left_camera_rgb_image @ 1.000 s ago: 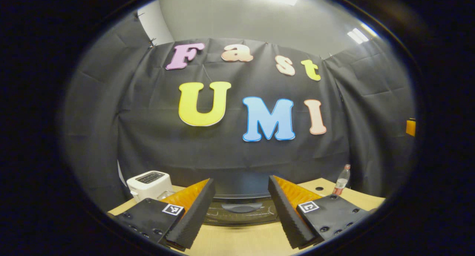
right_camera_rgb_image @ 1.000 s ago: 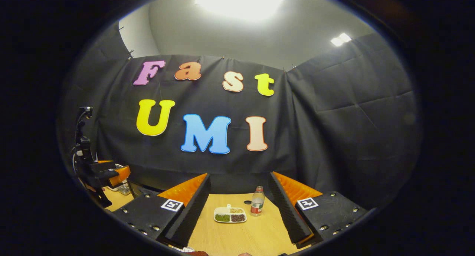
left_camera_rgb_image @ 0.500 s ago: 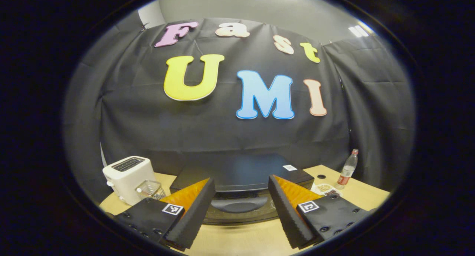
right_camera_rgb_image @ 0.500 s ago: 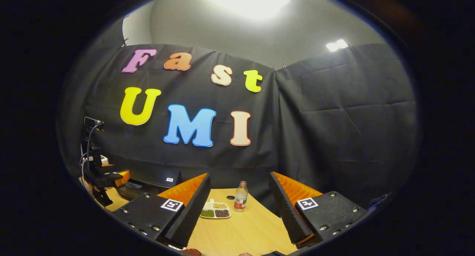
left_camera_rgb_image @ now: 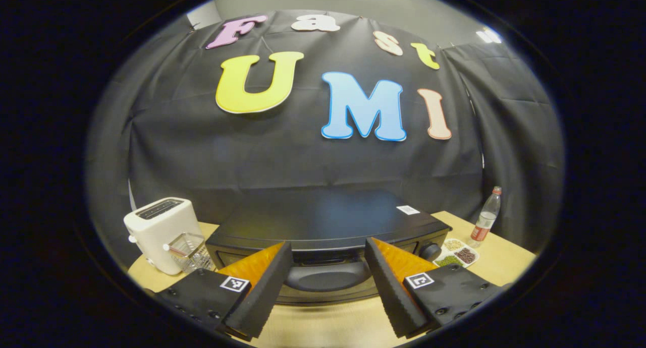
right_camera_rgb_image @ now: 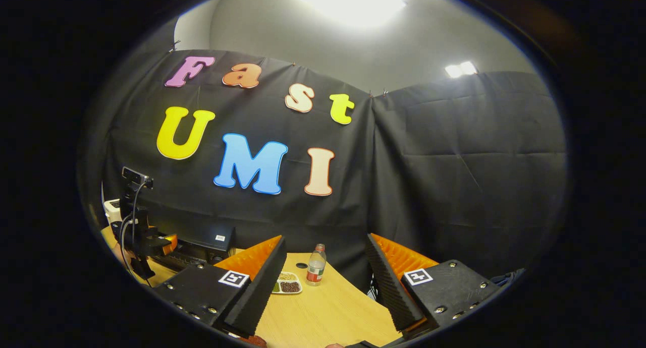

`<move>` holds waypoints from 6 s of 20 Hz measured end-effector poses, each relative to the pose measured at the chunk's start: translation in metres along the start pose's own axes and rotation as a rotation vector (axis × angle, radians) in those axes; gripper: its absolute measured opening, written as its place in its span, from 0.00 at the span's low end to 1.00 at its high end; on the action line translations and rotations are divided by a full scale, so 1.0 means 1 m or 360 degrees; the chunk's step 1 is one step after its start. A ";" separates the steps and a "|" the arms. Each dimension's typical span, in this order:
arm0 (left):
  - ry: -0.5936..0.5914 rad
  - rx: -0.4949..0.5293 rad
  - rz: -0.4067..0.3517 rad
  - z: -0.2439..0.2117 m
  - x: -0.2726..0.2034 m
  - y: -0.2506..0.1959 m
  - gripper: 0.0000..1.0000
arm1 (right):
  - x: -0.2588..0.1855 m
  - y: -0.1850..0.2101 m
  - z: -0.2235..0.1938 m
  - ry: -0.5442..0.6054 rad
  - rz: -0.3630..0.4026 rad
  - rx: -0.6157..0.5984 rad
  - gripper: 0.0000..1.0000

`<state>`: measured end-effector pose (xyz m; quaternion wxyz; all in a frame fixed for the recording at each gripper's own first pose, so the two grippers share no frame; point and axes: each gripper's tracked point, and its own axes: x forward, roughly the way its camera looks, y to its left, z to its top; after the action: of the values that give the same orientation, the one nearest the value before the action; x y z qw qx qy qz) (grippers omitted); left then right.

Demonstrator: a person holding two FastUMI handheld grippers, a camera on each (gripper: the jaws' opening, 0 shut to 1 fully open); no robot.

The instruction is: Open the electric oven with the left hand, put the food in, and close the electric oven.

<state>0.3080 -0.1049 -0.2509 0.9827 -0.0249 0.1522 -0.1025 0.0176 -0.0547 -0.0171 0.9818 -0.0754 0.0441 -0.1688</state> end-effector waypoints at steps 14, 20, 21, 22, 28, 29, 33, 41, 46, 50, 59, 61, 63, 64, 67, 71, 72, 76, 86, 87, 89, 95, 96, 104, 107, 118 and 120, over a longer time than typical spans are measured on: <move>-0.0008 0.0088 0.0040 -0.023 -0.037 -0.010 0.97 | -0.003 0.003 -0.002 0.0002 0.0096 0.0017 0.96; 0.0034 0.0094 0.0055 -0.043 -0.061 -0.015 0.97 | -0.006 0.003 -0.002 0.0004 0.0159 0.0001 0.96; 0.0043 0.0095 0.0057 -0.047 -0.065 -0.016 0.96 | -0.007 0.004 -0.002 0.0006 0.0170 0.0000 0.96; 0.0053 0.0094 0.0059 -0.050 -0.069 -0.017 0.96 | -0.007 0.004 -0.003 0.0007 0.0181 -0.0002 0.96; 0.0101 0.0076 0.0082 -0.071 -0.084 -0.020 1.00 | -0.010 0.004 -0.005 0.0020 0.0243 -0.0038 0.96; 0.0106 0.0072 0.0086 -0.075 -0.085 -0.020 1.00 | -0.011 0.004 -0.005 0.0023 0.0250 -0.0045 0.96; 0.0131 0.0057 0.0110 -0.094 -0.094 -0.022 1.00 | -0.015 0.000 -0.007 0.0034 0.0273 -0.0085 0.95; 0.0258 -0.0017 0.0163 -0.143 -0.110 -0.020 0.96 | -0.022 0.005 -0.017 0.0076 0.0369 -0.0113 0.95; 0.0283 -0.0014 0.0211 -0.156 -0.134 -0.013 0.97 | -0.025 0.013 -0.028 0.0115 0.0473 -0.0055 0.95; 0.0245 0.0008 0.0224 -0.136 -0.170 -0.020 1.00 | -0.023 0.015 -0.041 0.0159 0.0538 0.0072 0.95; -0.0025 0.0017 0.0190 -0.026 -0.268 -0.035 1.00 | -0.017 0.027 -0.099 0.0380 0.0678 0.0341 0.95; -0.0092 0.0019 0.0203 -0.003 -0.288 -0.032 0.98 | -0.018 0.036 -0.116 0.0461 0.0730 0.0395 0.95; -0.0140 0.0032 0.0235 0.014 -0.307 -0.027 1.00 | -0.022 0.046 -0.132 0.0553 0.0788 0.0449 0.96; -0.0161 0.0038 0.0246 0.022 -0.315 -0.026 0.96 | -0.023 0.050 -0.142 0.0603 0.0812 0.0476 0.96; -0.0222 0.0059 0.0286 0.043 -0.336 -0.024 1.00 | -0.031 0.067 -0.165 0.0755 0.0901 0.0564 0.98; -0.0281 0.0072 0.0324 0.061 -0.359 -0.023 0.96 | -0.049 0.092 -0.201 0.0989 0.1027 0.0676 0.98; -0.0286 0.0081 0.0337 0.063 -0.363 -0.022 0.95 | -0.051 0.095 -0.211 0.1044 0.1028 0.0693 0.99; -0.0268 0.0109 0.0351 0.061 -0.372 -0.018 1.00 | -0.067 0.109 -0.245 0.1250 0.1040 0.0792 0.93; -0.0297 0.0118 0.0353 0.074 -0.368 -0.012 1.00 | -0.099 0.141 -0.293 0.1704 0.1119 0.1133 0.81; -0.0297 0.0112 0.0354 0.075 -0.368 -0.010 1.00 | -0.101 0.143 -0.296 0.1743 0.1127 0.1158 0.78; -0.0294 0.0104 0.0354 0.074 -0.364 -0.009 1.00 | -0.106 0.145 -0.296 0.1786 0.1152 0.1195 0.78; -0.0268 0.0119 0.0325 0.071 -0.353 -0.007 0.97 | -0.100 0.157 -0.294 0.1782 0.1168 0.1265 0.17; -0.0277 0.0123 0.0327 0.073 -0.351 -0.005 0.94 | -0.099 0.149 -0.286 0.1764 0.1168 0.1242 0.09; -0.0313 0.0046 0.0302 0.079 -0.333 0.011 1.00 | -0.086 0.150 -0.249 0.1671 0.1180 0.1176 0.08; -0.0323 0.0029 0.0294 0.080 -0.326 0.020 0.93 | -0.071 0.156 -0.221 0.1588 0.1181 0.1230 0.08; -0.0368 0.0032 0.0292 0.104 -0.300 0.061 0.94 | -0.013 0.231 -0.149 0.1284 0.1202 0.1494 0.08; -0.0370 0.0006 0.0307 0.105 -0.299 0.070 1.00 | -0.005 0.249 -0.147 0.1271 0.1208 0.1495 0.08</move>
<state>0.0745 0.0278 -0.0687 0.9990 -0.0199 0.0388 -0.0042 0.0773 0.1589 -0.2018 0.8105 0.4424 0.3453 0.1680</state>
